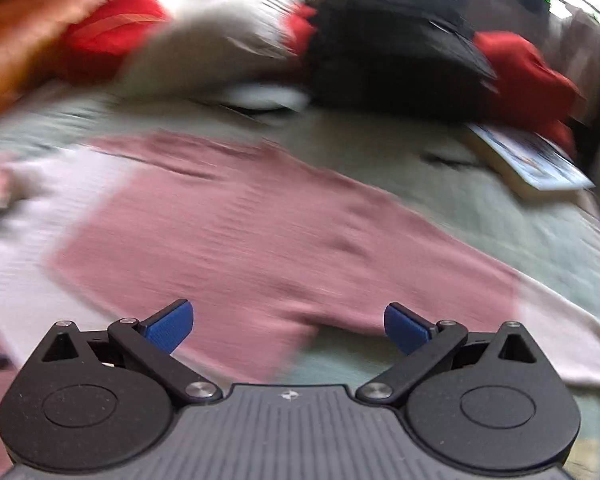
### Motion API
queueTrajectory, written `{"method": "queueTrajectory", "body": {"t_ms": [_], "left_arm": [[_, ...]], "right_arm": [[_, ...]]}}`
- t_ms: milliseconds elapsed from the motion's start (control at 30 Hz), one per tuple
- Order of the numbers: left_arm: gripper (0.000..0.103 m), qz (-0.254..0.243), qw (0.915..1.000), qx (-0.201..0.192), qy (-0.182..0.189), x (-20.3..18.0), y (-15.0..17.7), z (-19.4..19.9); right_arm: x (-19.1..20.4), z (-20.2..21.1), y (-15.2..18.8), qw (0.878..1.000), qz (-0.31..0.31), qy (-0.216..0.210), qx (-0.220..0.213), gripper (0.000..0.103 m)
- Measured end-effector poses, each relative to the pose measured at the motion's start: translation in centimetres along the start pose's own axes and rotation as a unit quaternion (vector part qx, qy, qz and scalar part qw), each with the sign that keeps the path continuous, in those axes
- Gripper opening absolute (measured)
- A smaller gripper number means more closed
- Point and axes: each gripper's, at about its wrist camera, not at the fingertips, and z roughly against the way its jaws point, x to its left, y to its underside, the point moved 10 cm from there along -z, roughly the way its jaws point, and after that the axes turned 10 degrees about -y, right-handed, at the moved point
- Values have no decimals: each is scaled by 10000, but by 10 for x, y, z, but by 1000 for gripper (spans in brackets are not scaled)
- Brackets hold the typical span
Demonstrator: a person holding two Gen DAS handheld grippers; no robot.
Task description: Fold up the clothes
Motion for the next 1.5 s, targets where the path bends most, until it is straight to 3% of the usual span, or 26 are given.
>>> {"method": "queueTrajectory", "body": {"t_ms": [67, 133, 267, 333, 500, 600, 667, 767, 933, 1100, 1167, 1300, 1367, 1500], "left_arm": [[102, 72, 9999, -39, 141, 2, 7, 3], [102, 134, 9998, -63, 127, 8, 15, 7], [102, 259, 9994, -30, 227, 18, 33, 14], [102, 283, 9992, 77, 264, 22, 46, 15], [102, 173, 9995, -137, 247, 26, 65, 28], [102, 106, 9993, -265, 237, 29, 77, 37], [102, 71, 9993, -297, 224, 30, 84, 42], [102, -7, 9994, -186, 276, 32, 88, 50], [102, -139, 9993, -43, 342, 35, 92, 64], [102, -310, 9980, -520, 180, 40, 47, 57], [102, -205, 9984, -414, 313, 37, 41, 42], [102, 139, 9982, 62, 572, 35, 66, 18], [102, 62, 9981, -194, 589, 36, 75, 25], [102, 110, 9972, -215, 703, 48, 85, 40]], "right_arm": [[32, 1, -2, 9987, 247, -367, -233, 103], [48, -19, 8, 9984, 265, -468, -168, 103], [53, -39, 47, 9999, 96, 30, 1, 103], [61, -24, 60, 9996, 165, 212, -118, 103], [86, 18, 88, 9976, -153, 619, -274, 103], [112, 33, 104, 9971, -169, 478, -567, 103], [121, 26, 121, 9977, -331, 374, -462, 103], [126, 20, 140, 9955, -274, 641, -649, 103], [126, 23, 143, 9926, -519, 794, -757, 103], [129, 24, 146, 9917, -556, 902, -731, 103], [132, 24, 149, 9911, -561, 948, -742, 103], [135, 28, 154, 9915, -550, 932, -720, 103], [136, 30, 156, 9917, -525, 917, -735, 103], [137, 30, 156, 9914, -499, 971, -723, 103]]}}
